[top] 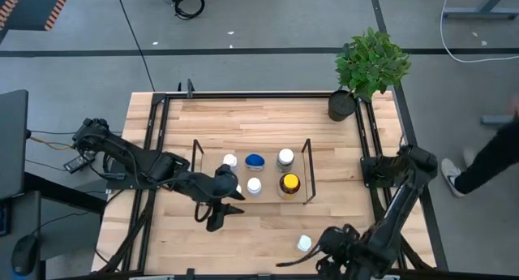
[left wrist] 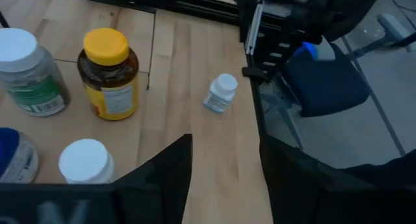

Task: Pick and place medicine bottles onto shelf by color
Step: Put the white and blue medicine bottle on the shelf

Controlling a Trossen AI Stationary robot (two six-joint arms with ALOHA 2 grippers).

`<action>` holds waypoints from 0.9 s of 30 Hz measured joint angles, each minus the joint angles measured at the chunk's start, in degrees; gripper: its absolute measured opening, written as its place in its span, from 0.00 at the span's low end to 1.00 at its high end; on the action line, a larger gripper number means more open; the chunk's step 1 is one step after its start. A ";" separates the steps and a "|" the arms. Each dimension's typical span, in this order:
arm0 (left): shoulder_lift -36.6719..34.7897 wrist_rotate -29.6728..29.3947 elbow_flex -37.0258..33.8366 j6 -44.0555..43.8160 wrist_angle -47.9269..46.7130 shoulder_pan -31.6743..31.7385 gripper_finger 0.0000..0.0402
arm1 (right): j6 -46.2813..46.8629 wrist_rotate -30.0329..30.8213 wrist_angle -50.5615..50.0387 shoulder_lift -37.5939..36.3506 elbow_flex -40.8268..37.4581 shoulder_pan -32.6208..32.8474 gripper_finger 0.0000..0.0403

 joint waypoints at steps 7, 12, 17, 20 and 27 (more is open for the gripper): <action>-0.02 0.06 0.00 0.04 -0.03 -2.24 0.44 | 10.96 -4.84 -0.59 6.85 -0.02 -0.44 0.61; -0.04 0.46 0.00 -0.35 -0.01 -3.76 0.44 | 16.03 -6.94 -1.43 8.88 -0.02 -1.66 0.39; -0.04 1.33 0.00 -0.48 0.04 -5.63 0.43 | 21.08 -5.74 -4.54 8.87 -0.02 -2.41 0.06; -0.04 1.33 0.00 -0.50 0.04 -6.38 0.43 | 20.94 -3.95 -4.02 8.82 -0.02 -3.08 0.02; -0.04 1.31 0.00 -0.52 0.10 -6.62 0.43 | 19.68 -3.10 -3.44 8.75 -0.53 -5.86 0.02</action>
